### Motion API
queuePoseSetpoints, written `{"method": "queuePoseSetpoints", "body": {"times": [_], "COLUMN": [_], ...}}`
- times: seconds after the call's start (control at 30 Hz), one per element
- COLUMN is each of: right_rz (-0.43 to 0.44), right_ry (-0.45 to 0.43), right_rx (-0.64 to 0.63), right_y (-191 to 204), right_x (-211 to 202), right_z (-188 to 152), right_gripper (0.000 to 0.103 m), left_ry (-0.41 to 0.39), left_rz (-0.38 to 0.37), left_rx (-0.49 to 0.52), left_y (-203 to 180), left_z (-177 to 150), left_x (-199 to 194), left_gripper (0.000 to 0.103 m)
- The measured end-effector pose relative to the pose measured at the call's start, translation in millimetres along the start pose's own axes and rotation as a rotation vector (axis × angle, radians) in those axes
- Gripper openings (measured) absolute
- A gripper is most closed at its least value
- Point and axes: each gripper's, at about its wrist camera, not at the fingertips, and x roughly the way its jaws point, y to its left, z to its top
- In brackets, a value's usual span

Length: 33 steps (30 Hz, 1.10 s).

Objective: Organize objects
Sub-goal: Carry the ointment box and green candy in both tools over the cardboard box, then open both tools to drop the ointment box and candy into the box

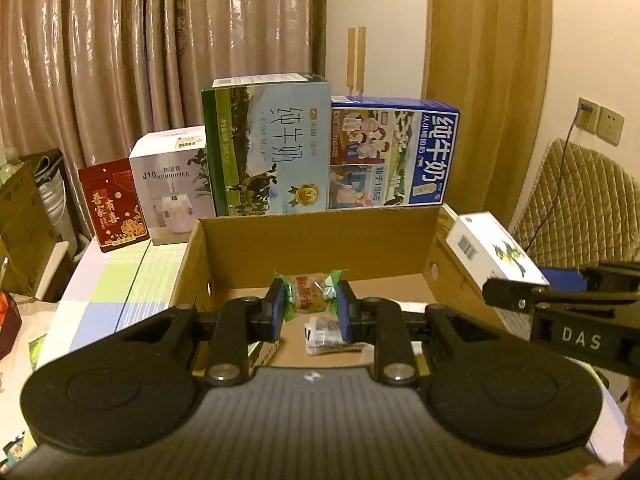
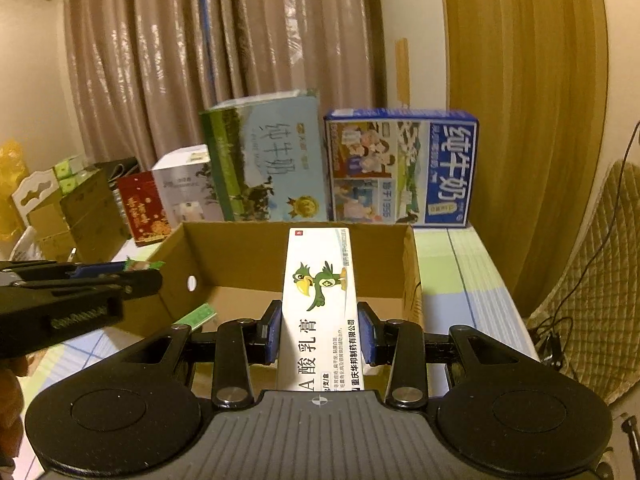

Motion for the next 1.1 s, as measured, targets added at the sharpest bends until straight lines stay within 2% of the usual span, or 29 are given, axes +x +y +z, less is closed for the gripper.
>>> {"method": "queuePoseSetpoints", "body": {"times": [0.3, 0.33, 0.37, 0.43, 0.67, 0.9, 1.07, 1.1], "right_rz": [0.000, 0.003, 0.005, 0.005, 0.010, 0.014, 0.054, 0.060], "right_ry": [0.029, 0.033, 0.040, 0.051, 0.080, 0.067, -0.009, -0.026], "right_rx": [0.072, 0.076, 0.077, 0.078, 0.109, 0.118, 0.139, 0.141], "right_y": [-10.2, -10.7, -11.1, -11.8, -19.4, -17.4, -18.9, -19.9], "right_x": [39.9, 44.2, 48.4, 54.8, 65.0, 64.8, 67.3, 68.5], "right_z": [15.0, 15.4, 15.4, 14.1, 7.7, 7.5, 7.7, 7.7], "right_gripper": [0.035, 0.035, 0.035, 0.035, 0.035, 0.035, 0.036, 0.044], "left_ry": [0.022, 0.017, 0.012, 0.027, 0.054, 0.053, 0.048, 0.048], "left_rz": [-0.010, -0.012, -0.011, -0.004, 0.017, 0.019, 0.012, 0.013], "left_rx": [-0.050, -0.054, -0.059, -0.062, -0.076, -0.080, -0.078, -0.078], "left_y": [15.0, 16.4, 18.3, 21.7, 32.3, 34.5, 31.9, 32.1], "left_z": [12.2, 13.1, 13.3, 12.5, 5.9, 5.0, 3.1, 2.9], "left_x": [40.5, 45.2, 49.9, 58.5, 62.3, 57.7, 54.6, 54.4], "left_gripper": [0.023, 0.025, 0.036, 0.045, 0.045, 0.046, 0.051, 0.052]}}
